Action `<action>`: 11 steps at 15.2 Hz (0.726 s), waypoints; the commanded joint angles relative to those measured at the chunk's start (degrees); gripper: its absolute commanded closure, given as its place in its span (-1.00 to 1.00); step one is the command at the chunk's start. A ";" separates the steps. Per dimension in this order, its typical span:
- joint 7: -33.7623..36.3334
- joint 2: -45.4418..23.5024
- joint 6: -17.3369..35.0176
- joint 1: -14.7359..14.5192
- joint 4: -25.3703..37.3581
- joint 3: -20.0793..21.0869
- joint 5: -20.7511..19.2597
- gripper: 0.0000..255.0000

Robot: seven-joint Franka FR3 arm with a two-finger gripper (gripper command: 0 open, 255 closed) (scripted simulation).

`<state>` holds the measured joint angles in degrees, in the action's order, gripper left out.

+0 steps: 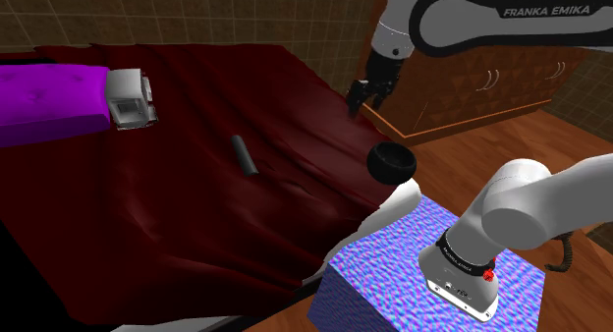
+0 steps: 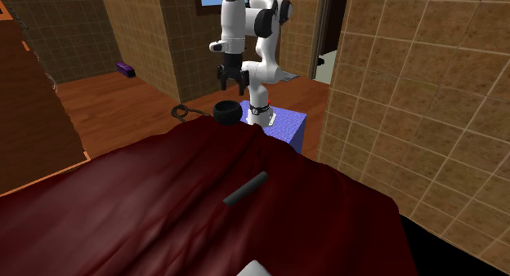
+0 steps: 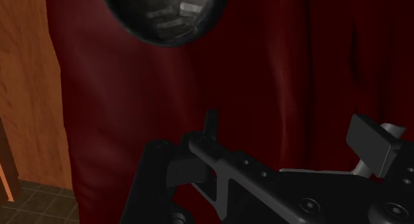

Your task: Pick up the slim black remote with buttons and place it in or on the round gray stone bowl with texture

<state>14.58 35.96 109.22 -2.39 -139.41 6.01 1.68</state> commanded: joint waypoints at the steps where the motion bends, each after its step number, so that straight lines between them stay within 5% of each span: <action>1: 2.78 -3.25 3.51 -0.19 0.26 2.02 0.32 -1.00; 11: 17.46 -23.23 16.78 0.63 8.26 10.94 -3.96 -1.00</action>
<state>30.19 14.79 125.12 -1.82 -132.44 16.02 -1.51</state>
